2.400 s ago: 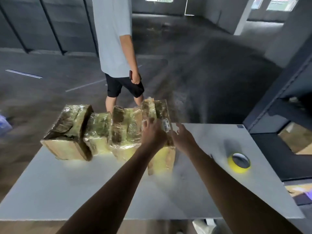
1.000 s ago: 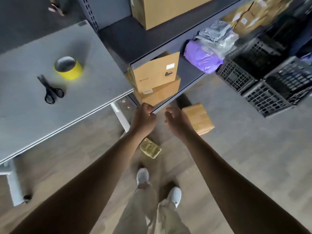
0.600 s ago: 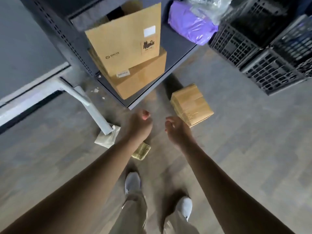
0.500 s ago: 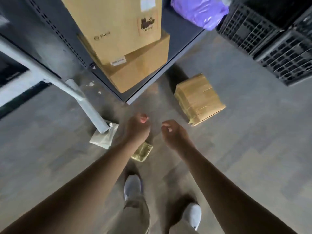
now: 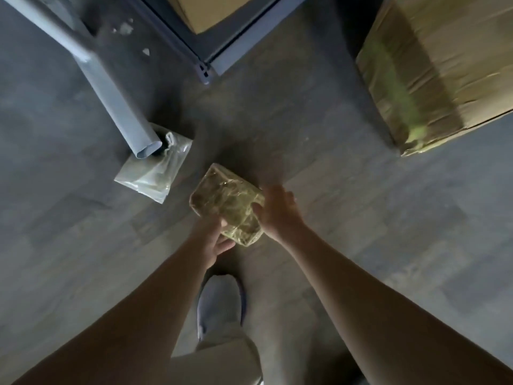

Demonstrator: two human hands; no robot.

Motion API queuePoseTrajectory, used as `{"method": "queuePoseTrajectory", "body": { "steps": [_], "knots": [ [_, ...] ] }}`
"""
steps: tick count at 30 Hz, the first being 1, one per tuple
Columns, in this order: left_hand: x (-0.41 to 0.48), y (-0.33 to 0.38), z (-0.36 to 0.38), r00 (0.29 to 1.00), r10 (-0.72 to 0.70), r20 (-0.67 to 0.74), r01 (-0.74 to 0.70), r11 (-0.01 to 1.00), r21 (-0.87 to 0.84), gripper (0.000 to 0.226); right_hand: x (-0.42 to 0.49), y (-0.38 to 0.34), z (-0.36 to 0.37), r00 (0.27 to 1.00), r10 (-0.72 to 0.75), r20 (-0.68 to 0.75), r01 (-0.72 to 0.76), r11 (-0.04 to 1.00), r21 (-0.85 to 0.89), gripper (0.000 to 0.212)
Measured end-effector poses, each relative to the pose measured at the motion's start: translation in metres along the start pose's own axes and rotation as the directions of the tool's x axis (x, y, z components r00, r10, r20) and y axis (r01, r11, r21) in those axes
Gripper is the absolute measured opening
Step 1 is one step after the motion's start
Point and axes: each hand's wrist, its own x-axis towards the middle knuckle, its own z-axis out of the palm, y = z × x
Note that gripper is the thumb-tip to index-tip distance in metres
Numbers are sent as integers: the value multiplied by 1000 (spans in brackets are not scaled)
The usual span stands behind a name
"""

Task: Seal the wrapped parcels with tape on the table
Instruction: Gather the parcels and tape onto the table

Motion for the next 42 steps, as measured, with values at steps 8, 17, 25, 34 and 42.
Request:
{"method": "queuePoseTrajectory", "body": {
  "steps": [8,17,25,34,42],
  "knots": [
    [-114,20,-6,991,130,-13,-130,977,-170,14,-87,-15,-76,962,186,-199,-146,969,197,29],
    [-368,112,-11,884,447,139,-435,894,-110,57,-257,-111,-260,978,195,-81,-118,824,555,46],
    [-581,150,-55,727,670,149,-683,729,52,17,-409,-205,-393,978,-207,-26,170,718,675,29],
    [-722,172,-152,580,802,-143,-766,596,240,32,-516,-339,-458,901,-433,19,402,852,335,52],
    [-757,188,-292,518,838,-172,-787,546,287,39,-537,-459,-445,860,-470,200,435,879,197,55]
  ]
}}
